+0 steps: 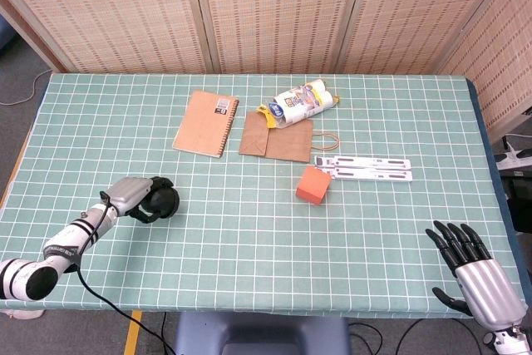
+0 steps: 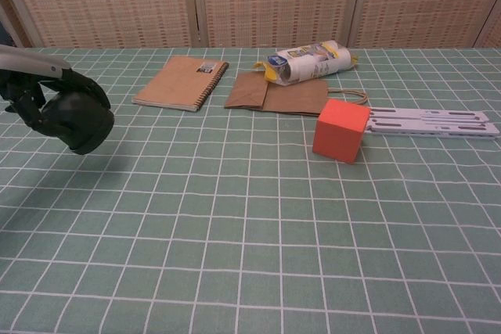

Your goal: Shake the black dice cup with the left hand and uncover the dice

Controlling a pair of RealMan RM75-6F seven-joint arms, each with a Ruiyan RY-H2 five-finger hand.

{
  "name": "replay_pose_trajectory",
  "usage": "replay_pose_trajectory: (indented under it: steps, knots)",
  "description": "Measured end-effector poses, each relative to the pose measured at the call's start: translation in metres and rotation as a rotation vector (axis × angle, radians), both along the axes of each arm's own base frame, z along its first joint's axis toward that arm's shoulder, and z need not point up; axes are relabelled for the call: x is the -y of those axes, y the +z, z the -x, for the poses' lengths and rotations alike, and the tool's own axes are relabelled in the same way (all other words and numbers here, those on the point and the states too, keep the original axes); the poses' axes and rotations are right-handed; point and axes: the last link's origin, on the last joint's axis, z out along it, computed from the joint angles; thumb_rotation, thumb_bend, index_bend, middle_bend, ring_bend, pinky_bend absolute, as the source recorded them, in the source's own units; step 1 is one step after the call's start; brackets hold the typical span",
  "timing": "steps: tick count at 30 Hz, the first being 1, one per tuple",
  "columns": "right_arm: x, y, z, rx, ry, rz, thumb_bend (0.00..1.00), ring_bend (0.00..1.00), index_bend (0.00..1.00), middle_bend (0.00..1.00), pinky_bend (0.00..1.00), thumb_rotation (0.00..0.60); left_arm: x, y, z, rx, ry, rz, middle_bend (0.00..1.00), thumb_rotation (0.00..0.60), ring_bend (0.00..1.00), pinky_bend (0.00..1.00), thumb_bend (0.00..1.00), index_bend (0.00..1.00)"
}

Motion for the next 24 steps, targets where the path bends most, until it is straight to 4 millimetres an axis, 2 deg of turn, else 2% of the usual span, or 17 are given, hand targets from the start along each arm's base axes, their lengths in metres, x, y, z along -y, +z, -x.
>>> replay_pose_trajectory:
  steps: [4, 9, 13, 18, 24]
  knots:
    - [0.0, 0.001, 0.0, 0.005, 0.0, 0.002, 0.08, 0.0, 0.0, 0.0, 0.0, 0.6, -0.004, 0.0, 0.005, -0.182, -0.037, -0.097, 0.52, 0.6, 0.58, 0.84, 0.49, 0.53]
    - [0.0, 0.001, 0.0, 0.004, 0.001, 0.0, 0.08, 0.0, 0.0, 0.0, 0.0, 0.6, -0.005, 0.0, 0.009, -0.399, 0.012, -0.185, 0.52, 0.6, 0.58, 0.84, 0.49, 0.53]
    - [0.0, 0.0, 0.0, 0.002, 0.002, -0.002, 0.08, 0.0, 0.0, 0.0, 0.0, 0.6, -0.003, -0.005, -0.002, -0.522, 0.001, -0.197, 0.52, 0.6, 0.58, 0.84, 0.49, 0.53]
    - [-0.001, 0.001, 0.0, 0.006, 0.002, 0.003, 0.08, 0.0, 0.0, 0.0, 0.0, 0.6, 0.003, -0.011, -0.009, -0.443, 0.028, -0.143, 0.53, 0.6, 0.58, 0.83, 0.48, 0.53]
    - [-0.001, 0.001, -0.001, 0.009, 0.004, 0.009, 0.08, 0.0, 0.0, 0.0, 0.0, 0.6, 0.005, -0.018, -0.018, -0.15, 0.136, -0.073, 0.53, 0.6, 0.58, 0.83, 0.48, 0.54]
